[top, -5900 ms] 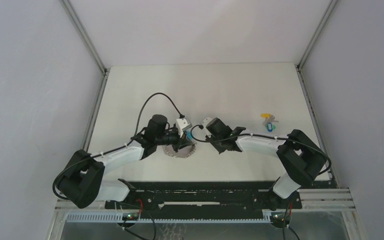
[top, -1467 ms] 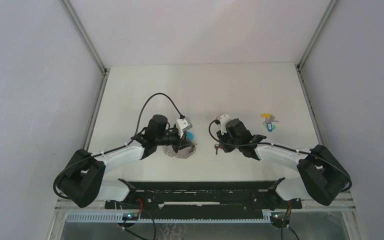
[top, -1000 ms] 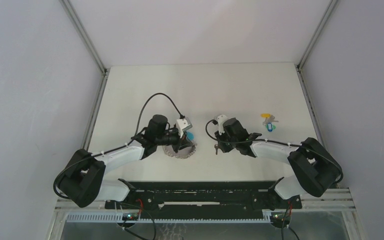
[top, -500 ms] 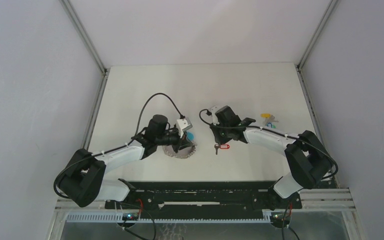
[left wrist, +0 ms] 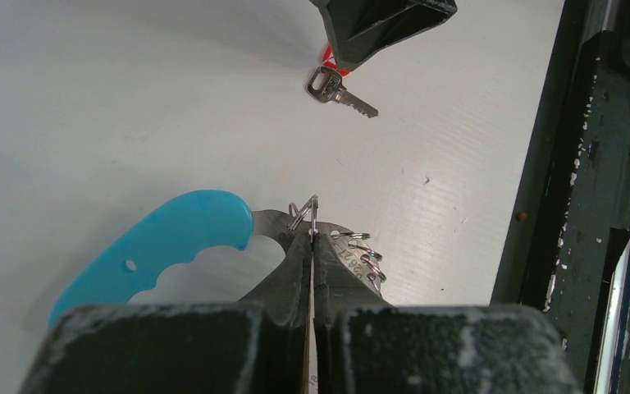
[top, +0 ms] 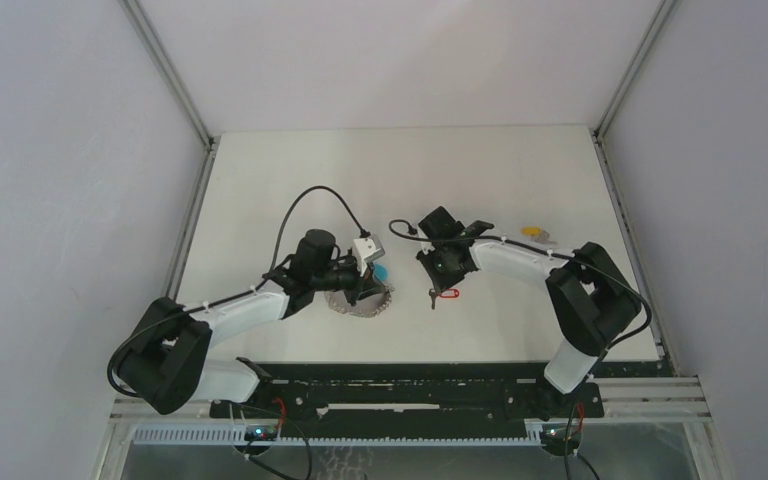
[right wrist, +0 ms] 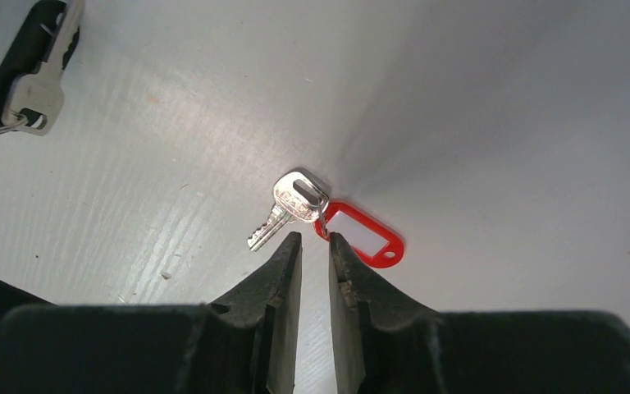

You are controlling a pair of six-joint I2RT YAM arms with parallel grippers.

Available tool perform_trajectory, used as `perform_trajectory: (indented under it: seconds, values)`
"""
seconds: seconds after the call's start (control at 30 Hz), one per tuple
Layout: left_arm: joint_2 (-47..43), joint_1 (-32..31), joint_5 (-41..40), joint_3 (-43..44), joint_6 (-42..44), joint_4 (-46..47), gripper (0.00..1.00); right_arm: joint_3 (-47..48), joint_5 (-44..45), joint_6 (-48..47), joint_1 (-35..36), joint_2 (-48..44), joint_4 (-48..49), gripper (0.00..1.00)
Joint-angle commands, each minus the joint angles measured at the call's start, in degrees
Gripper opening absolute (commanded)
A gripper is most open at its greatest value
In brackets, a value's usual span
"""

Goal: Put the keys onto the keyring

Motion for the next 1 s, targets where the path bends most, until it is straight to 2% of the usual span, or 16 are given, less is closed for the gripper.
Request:
perform_trajectory:
  seconds: [0.0, 0.7, 0.97]
  values:
    - [-0.57, -0.10, 1.58, 2.64, -0.05, 2.06, 0.00, 3.00, 1.03, 0.18, 0.41, 0.98, -1.90, 0.18]
    - [-0.18, -0.10, 1.64, 2.73, 0.03, 1.97, 0.00, 6.08, 1.48, -0.77, 0.59, 5.56, -3.49, 0.12]
    - [-0.16, -0.11, 1.59, 2.73, 0.04, 1.88, 0.00, 6.57, 1.64, -1.16, 0.59, 5.99, -4.26, 0.00]
